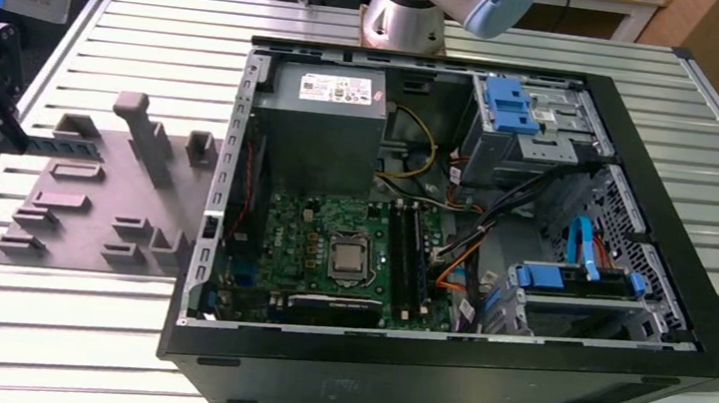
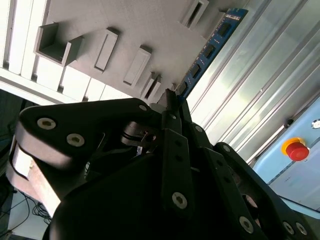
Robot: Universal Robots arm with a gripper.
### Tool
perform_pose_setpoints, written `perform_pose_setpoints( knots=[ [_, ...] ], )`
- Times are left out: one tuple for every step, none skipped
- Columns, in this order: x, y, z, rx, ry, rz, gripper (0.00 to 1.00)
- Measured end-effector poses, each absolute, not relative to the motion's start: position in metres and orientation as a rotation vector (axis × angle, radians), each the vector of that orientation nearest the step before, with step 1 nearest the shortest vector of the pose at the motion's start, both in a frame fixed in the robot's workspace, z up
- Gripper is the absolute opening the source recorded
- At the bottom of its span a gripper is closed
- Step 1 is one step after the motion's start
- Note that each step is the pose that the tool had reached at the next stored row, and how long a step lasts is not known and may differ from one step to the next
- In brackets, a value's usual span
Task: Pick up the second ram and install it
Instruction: 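Pick up the second ram and move it above second insertion slot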
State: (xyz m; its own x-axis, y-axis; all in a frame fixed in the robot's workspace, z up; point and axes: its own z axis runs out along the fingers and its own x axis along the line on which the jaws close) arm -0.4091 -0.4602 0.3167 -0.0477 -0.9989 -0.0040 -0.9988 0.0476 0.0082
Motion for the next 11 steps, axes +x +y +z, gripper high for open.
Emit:
perform_pose_setpoints(
  knots=[
    [-0.4091,-0.4602,0.3169,2.166,-2.272,-0.014,0.14],
    [-0.4091,-0.4601,0.3173,2.166,-2.272,-0.014,0.14],
    [-0.4091,-0.4602,0.3177,2.166,-2.272,-0.014,0.14],
    [-0.4091,-0.4602,0.3178,2.166,-2.272,-0.014,0.14],
    [-0.4091,-0.4602,0.3180,2.166,-2.272,-0.014,0.14],
    [-0.4092,-0.4602,0.3183,2.166,-2.272,-0.014,0.14],
    [-0.4092,-0.4602,0.3186,2.166,-2.272,-0.014,0.14],
    [-0.4091,-0.4602,0.3187,2.166,-2.272,-0.014,0.14],
    [-0.4092,-0.4602,0.3191,2.166,-2.272,-0.014,0.14],
    [-0.4091,-0.4602,0.3194,2.166,-2.272,-0.014,0.14],
    [-0.4091,-0.4602,0.3196,2.166,-2.272,-0.014,0.14]
  ],
)
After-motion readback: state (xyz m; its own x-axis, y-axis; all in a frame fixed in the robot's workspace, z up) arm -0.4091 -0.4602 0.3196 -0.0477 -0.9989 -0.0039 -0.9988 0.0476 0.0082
